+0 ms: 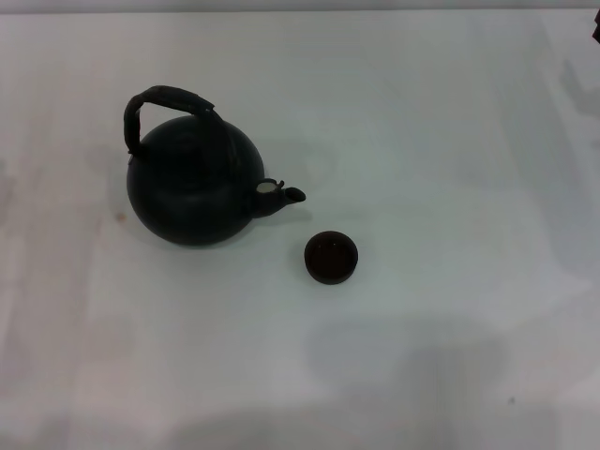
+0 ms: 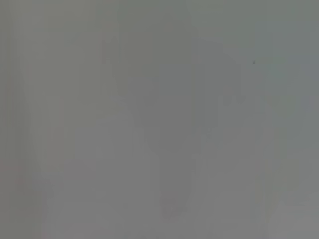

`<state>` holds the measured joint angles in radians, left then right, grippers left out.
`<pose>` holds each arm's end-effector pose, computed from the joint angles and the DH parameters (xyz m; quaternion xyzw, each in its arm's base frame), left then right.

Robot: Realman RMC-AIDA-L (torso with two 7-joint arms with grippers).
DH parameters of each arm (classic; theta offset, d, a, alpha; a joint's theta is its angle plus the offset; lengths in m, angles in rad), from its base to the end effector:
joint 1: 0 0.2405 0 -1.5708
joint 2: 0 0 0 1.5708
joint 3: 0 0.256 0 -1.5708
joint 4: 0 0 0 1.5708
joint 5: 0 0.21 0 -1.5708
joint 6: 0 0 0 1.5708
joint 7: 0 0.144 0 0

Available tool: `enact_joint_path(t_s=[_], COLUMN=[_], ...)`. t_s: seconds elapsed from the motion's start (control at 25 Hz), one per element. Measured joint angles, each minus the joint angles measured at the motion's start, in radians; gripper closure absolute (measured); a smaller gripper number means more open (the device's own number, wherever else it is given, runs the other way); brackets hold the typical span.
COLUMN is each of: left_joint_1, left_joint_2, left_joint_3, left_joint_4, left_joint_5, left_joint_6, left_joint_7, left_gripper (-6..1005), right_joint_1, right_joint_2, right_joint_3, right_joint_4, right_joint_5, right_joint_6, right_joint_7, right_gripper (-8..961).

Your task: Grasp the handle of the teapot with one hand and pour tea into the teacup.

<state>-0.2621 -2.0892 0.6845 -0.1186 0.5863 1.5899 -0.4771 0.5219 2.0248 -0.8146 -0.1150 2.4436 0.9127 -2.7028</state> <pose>-0.3788 0.2274 0.0245 -0.5412 -0.3157 -0.4200 0.6565 0.3647 0.3692 0.0294 -0.6952 0.3060 0.2401 0.6045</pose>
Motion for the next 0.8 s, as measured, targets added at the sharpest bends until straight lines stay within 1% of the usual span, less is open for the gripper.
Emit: enact_joint_path(t_s=[0.8], left_joint_1=[-0.021], left_joint_2=[0.0], left_joint_3=[0.0], left_joint_4=[0.001], left_joint_5=[0.0], left_joint_6=[-0.002], left_joint_7=[0.0], left_gripper=[138], right_joint_1=[-0.002], right_joint_2=[0.0], right_joint_3=[0.01], right_joint_4=[0.0], right_joint_5=[0.0], right_joint_6=[0.002], right_joint_7=[0.0], right_gripper=[124])
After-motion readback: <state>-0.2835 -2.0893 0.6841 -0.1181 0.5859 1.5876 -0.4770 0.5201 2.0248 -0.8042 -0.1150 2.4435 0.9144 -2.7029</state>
